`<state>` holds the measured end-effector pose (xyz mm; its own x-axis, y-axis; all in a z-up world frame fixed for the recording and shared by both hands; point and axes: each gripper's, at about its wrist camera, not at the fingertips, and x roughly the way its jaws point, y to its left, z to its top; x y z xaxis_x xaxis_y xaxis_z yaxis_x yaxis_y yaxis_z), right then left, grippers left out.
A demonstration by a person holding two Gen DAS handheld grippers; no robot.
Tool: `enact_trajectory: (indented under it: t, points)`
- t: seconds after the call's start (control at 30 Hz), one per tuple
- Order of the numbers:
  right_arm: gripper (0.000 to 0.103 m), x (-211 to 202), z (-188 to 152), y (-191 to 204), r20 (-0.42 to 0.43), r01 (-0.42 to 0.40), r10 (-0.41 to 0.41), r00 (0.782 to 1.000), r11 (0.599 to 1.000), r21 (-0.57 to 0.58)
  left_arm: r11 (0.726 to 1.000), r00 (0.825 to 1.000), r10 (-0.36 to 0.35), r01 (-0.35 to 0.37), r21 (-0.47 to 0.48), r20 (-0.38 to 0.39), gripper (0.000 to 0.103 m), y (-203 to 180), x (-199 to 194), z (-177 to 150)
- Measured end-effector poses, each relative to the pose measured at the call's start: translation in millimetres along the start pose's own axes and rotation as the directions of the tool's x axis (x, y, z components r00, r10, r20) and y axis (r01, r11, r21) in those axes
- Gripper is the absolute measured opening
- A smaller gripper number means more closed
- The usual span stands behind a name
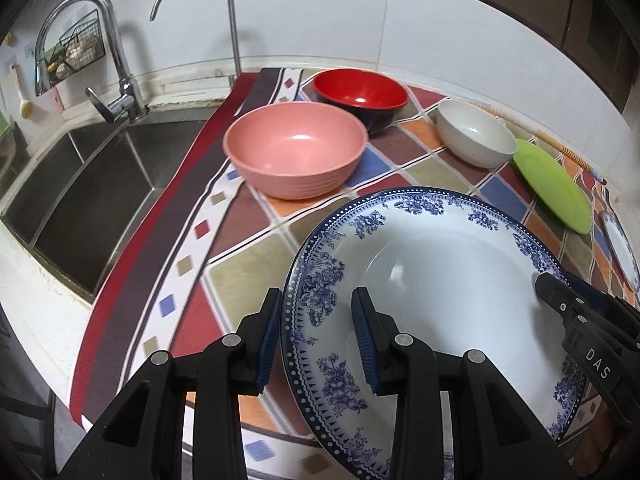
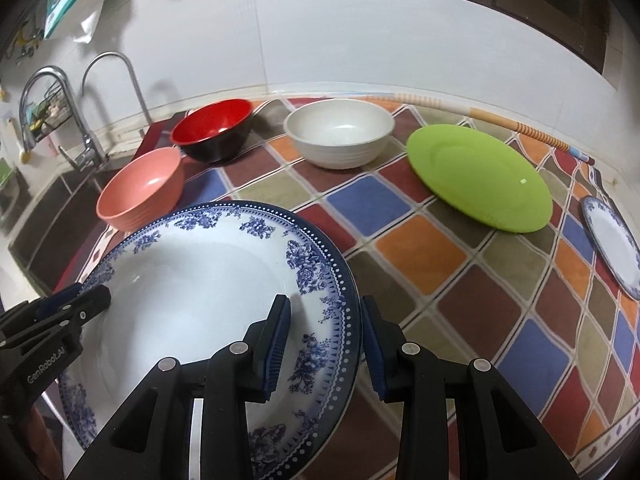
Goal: Organize plates and bowls
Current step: 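Lift the blue-and-white plate with both tools toward the pink bowl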
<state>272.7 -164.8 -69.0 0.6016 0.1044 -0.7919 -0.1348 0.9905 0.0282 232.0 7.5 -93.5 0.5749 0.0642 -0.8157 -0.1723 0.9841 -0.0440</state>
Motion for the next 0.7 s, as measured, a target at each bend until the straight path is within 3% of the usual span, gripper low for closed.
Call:
enact_trajectory:
  t: [0.33,0.7]
  points:
    - [0.036,9,-13,35,-0.031,0.008,-0.009,0.999,1.0,-0.005,1.0,0.999,-0.01,0.01,0.0,-0.037,0.035,27,12,-7]
    - [0.036,18,-19,48,-0.053,0.026,-0.027,0.998,1.0,-0.008,1.0,0.997,-0.022,0.023,0.011,-0.078,0.035,36,25,-10]
